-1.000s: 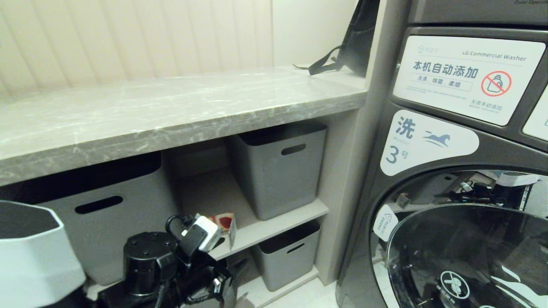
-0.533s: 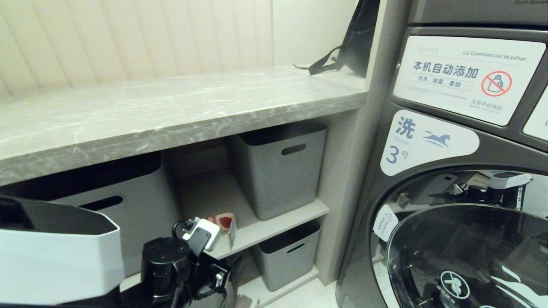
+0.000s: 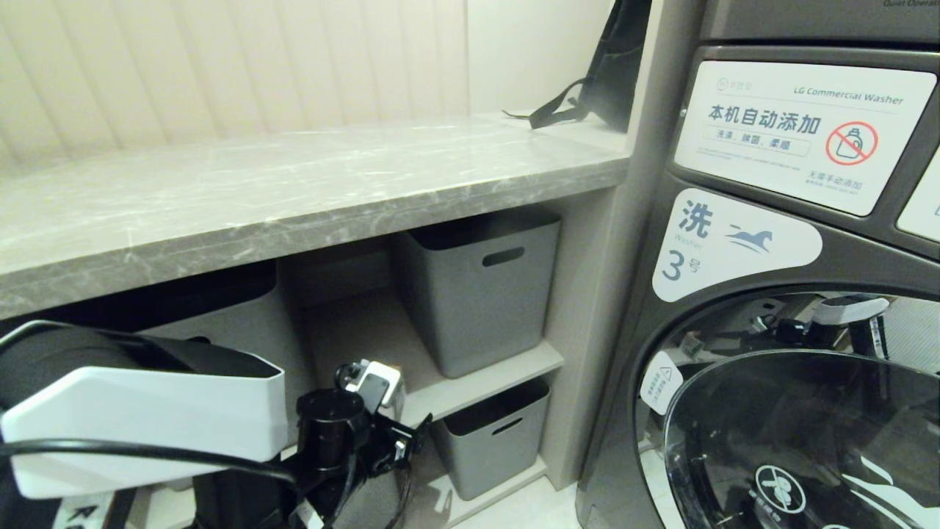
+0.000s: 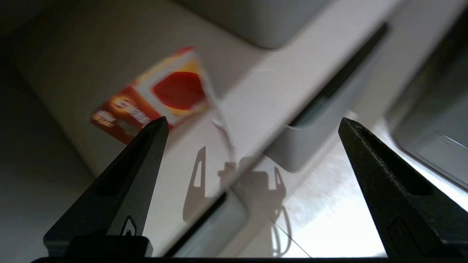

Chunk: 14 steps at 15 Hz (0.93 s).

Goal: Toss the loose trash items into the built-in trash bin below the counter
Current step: Pick up the garbage

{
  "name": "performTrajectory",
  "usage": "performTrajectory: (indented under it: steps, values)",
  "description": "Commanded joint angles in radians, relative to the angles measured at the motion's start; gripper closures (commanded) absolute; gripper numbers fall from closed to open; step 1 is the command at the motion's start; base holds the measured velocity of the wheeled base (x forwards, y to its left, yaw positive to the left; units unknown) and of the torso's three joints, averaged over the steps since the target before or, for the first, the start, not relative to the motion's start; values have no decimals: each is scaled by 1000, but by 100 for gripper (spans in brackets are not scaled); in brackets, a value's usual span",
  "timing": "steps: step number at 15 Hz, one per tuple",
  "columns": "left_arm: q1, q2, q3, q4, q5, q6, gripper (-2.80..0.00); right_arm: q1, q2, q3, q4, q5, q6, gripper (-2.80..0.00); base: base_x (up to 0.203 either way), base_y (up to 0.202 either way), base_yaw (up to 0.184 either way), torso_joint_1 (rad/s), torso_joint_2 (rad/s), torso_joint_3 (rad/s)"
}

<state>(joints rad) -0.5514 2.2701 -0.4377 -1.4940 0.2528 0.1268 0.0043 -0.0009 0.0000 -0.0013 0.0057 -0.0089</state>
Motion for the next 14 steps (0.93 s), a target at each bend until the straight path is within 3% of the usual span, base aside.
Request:
performTrajectory:
  steps: [1, 4, 5, 6, 14]
  values:
    - [26, 64, -50, -5, 0, 1, -280, 0, -1, 0, 0, 0, 0, 0, 0, 0, 0, 0, 0, 0]
    - [37, 109, -105, 0, 0, 0, -280, 0, -1, 0, 0, 0, 0, 0, 0, 0, 0, 0, 0, 0]
    - [37, 121, -122, 9, 0, -2, -117, 0, -1, 0, 0, 0, 0, 0, 0, 0, 0, 0, 0, 0]
    - [36, 125, -143, 16, -1, -3, 0, 1, -1, 0, 0, 0, 0, 0, 0, 0, 0, 0, 0, 0]
    - [34, 132, -170, 44, 3, -10, 0, 0, -1, 0, 1, 0, 0, 0, 0, 0, 0, 0, 0, 0]
